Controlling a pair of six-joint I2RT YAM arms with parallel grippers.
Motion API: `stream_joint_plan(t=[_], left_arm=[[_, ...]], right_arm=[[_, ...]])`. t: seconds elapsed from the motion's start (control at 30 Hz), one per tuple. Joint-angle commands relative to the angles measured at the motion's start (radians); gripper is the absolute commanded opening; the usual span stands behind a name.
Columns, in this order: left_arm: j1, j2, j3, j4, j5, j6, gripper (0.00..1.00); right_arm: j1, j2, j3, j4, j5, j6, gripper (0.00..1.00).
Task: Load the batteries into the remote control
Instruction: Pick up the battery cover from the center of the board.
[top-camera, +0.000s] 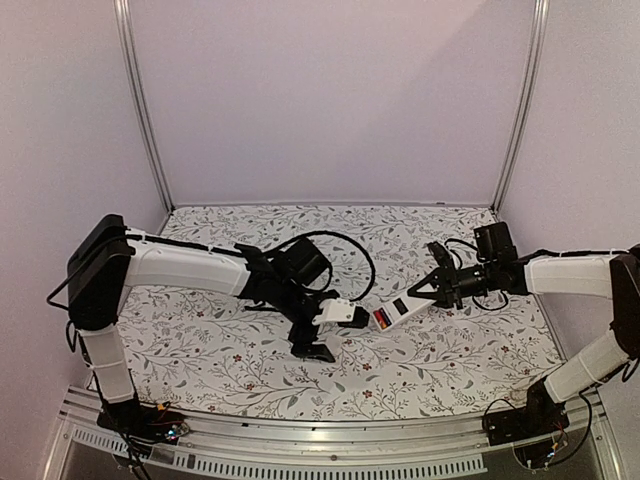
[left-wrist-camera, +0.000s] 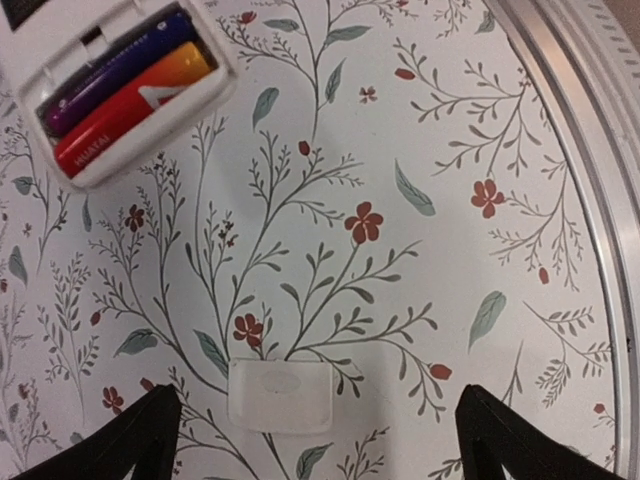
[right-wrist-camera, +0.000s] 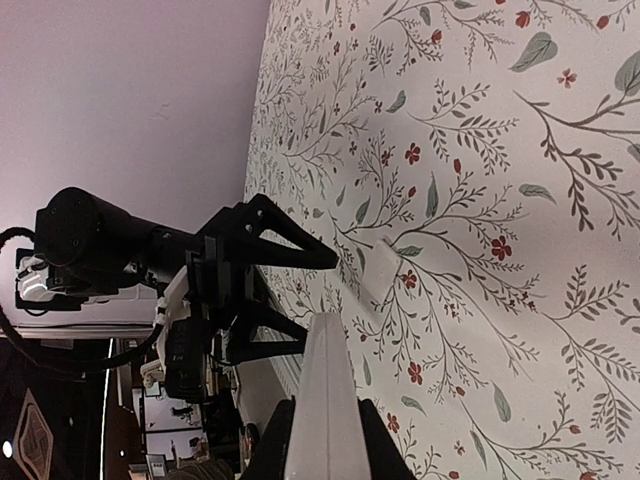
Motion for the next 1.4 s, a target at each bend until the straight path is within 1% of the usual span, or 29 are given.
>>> stream_joint_plan(t=[0.0, 0.17, 0.43, 0.6, 0.77, 0.9, 1.13, 1.27, 1.37], left_arm=[[0.021, 0.084, 0.071, -0.064, -0.024, 0.08, 0.96], [0.032, 0.151, 0.122, -0.099, -0.016, 0.102, 0.92], [0.056, 0.16, 0.089, -0.069, -0.048, 0.098, 0.91], [0.056, 0.184, 0.097, -0.067, -0.054, 0.092, 0.86], [0.056, 0.199, 0.099, -0.064, -0.056, 0.083, 0.83], [0.053, 0.203, 0.091, -0.056, -0.072, 0.08, 0.77], [0.051, 0.168, 0.045, -0.058, -0.106, 0.055, 0.59], [0.051, 0.133, 0.003, -0.041, -0.094, 0.027, 0.52], [0.047, 0.115, -0.006, -0.038, -0.086, -0.002, 0.49]], right_arm=[[-0.008, -0.024, -0.014, 0.008, -0.005, -0.016, 0.0], [-0.013, -0.023, -0.021, 0.008, -0.009, -0.018, 0.0], [-0.012, -0.02, -0.019, 0.01, -0.014, -0.016, 0.0], [-0.013, -0.021, -0.019, 0.008, -0.016, -0.012, 0.0], [-0.013, -0.02, -0.019, 0.009, -0.017, -0.012, 0.0], [-0.013, -0.016, -0.019, 0.01, -0.017, -0.012, 0.0], [-0.013, -0.013, -0.02, 0.01, -0.018, -0.013, 0.0], [-0.013, -0.009, -0.019, 0.011, -0.013, -0.014, 0.0], [-0.014, 0.001, -0.02, 0.022, -0.006, -0.01, 0.0]])
